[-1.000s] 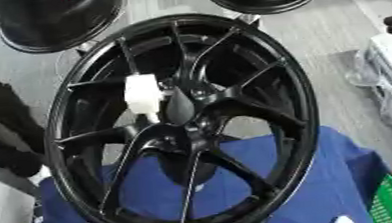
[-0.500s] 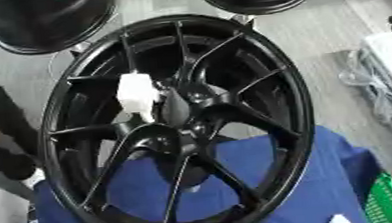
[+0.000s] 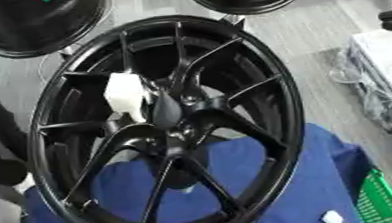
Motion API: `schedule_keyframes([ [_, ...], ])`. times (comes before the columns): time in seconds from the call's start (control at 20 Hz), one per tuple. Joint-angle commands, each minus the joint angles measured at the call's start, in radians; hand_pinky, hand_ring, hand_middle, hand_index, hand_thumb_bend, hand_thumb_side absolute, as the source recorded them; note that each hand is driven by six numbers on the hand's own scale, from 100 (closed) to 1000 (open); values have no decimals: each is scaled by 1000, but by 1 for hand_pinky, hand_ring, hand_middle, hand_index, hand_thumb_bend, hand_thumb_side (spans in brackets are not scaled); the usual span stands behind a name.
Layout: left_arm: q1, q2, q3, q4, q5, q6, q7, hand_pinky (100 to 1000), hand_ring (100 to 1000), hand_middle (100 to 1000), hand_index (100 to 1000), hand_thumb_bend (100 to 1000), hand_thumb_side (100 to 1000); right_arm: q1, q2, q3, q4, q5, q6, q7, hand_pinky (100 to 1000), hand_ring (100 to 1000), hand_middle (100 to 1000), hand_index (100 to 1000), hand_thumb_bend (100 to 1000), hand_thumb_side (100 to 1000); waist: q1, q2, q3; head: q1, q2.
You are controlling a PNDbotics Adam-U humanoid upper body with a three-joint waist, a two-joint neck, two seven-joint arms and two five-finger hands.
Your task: Pull the pin out of the wheel hub.
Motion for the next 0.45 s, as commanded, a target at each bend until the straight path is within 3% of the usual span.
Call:
schedule_keyframes([
  [0.05, -28, 3, 82, -30, 52, 26, 49, 685, 723, 680, 755, 259, 626, -1, -21, -7, -18, -5, -3, -2, 764, 701, 792, 900, 100, 567, -3, -17, 8, -7, -10],
  [0.2, -52, -77, 168, -64, 119, 65, 118, 655, 697, 660, 745, 161, 695, 3, -18, -10, -18, -5, -4, -6, 764, 701, 792, 900, 100, 567, -9, -18, 14, -10, -8],
  [0.3, -24, -168, 191, -107, 289, 62, 370, 651, 695, 659, 753, 174, 754, 0, -17, -9, -19, -6, -5, -5, 764, 701, 792, 900, 100, 567, -9, -17, 10, -3, -9],
  [0.4, -3, -257, 153, -161, 414, 56, 643, 640, 684, 648, 739, 169, 780, -4, -15, -7, -20, -8, -4, -4, 764, 701, 792, 900, 100, 567, -11, -16, 7, 5, -9],
  [0.45, 3, -300, 137, -186, 441, 60, 730, 637, 681, 644, 737, 168, 798, -5, -14, -6, -20, -9, -4, -4, 764, 701, 792, 900, 100, 568, -12, -16, 6, 8, -8],
])
